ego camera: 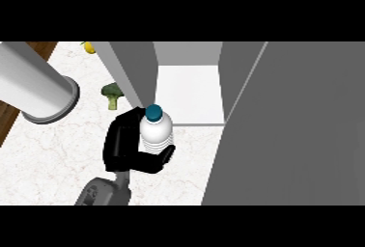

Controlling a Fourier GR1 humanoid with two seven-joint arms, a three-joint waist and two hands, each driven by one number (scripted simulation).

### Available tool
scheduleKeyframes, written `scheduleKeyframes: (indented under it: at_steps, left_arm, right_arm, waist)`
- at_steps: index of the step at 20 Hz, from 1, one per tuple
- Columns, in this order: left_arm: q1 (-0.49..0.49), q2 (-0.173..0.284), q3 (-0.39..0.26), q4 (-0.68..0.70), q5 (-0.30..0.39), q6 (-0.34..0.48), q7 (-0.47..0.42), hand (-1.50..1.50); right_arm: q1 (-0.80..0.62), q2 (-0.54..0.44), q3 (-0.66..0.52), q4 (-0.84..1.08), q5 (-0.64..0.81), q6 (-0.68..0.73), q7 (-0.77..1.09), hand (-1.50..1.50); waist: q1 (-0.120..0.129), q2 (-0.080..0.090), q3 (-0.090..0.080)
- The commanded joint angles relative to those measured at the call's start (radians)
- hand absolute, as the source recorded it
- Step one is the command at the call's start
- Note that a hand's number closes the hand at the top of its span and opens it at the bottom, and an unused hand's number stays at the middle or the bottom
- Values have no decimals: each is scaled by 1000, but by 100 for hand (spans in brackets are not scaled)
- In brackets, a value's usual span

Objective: Pick up the bottled water, place it into the cabinet and close the cabinet

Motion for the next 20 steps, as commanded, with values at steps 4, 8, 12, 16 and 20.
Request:
scheduleKeyframes:
  at_steps: [4,8,12,16,20]
  left_arm:
    - [-198,0,-50,3,-12,183,102,150]
    - [-235,0,-21,114,-26,176,31,150]
    - [-416,0,-20,255,-4,273,43,150]
    - [-480,0,27,330,-55,268,82,150]
    - [-603,17,86,474,-50,233,85,150]
  right_arm:
    - [39,-14,23,-92,76,-6,16,-150]
    - [43,-37,69,-179,134,-17,108,-150]
    - [87,-53,36,-88,39,10,-45,-150]
    - [123,-75,22,-95,14,10,-79,-150]
    - [18,-33,0,-138,34,-1,74,-150]
  waist:
    - [-5,0,0]
    - [-7,-1,-1]
    - [-15,2,0]
    - [-11,2,1]
    - [-12,4,-1]
